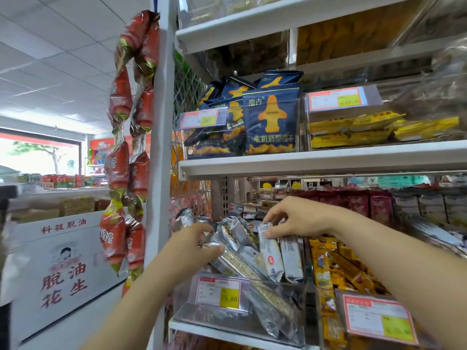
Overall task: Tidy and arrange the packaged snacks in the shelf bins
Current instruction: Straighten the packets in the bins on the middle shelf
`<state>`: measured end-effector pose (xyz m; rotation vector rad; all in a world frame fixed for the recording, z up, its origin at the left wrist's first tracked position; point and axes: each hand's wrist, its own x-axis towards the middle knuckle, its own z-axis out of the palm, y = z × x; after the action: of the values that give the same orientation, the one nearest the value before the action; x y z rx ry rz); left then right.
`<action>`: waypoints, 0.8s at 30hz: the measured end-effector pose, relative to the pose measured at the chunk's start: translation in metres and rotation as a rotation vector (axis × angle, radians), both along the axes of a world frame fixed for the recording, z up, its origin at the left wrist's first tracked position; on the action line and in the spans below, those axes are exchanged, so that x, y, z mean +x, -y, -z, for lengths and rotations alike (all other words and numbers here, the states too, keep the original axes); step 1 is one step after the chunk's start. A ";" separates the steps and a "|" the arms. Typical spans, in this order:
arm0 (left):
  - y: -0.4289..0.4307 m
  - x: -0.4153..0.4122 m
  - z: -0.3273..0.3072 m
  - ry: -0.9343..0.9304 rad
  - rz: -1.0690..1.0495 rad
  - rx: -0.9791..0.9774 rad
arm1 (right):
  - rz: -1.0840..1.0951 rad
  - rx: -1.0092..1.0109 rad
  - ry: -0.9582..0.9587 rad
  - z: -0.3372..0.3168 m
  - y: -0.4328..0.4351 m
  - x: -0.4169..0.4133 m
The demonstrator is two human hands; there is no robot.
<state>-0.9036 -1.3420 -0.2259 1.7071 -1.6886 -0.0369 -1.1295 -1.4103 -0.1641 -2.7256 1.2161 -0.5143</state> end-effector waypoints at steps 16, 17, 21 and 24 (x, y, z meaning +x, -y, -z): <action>-0.014 0.009 0.010 -0.039 -0.141 -0.042 | 0.050 -0.188 -0.145 0.010 -0.023 0.058; -0.014 0.012 0.010 -0.024 -0.149 -0.027 | 0.037 -0.130 -0.144 0.010 -0.022 0.061; -0.011 0.024 0.015 -0.025 -0.101 0.058 | 0.036 -0.017 -0.123 0.015 -0.012 0.068; -0.007 0.022 0.015 0.021 -0.108 0.086 | 0.043 0.050 -0.104 0.017 -0.005 0.069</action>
<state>-0.8814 -1.3347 -0.2414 1.8667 -1.6283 -0.0414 -1.0603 -1.4053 -0.1811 -2.7203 1.2963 -0.3460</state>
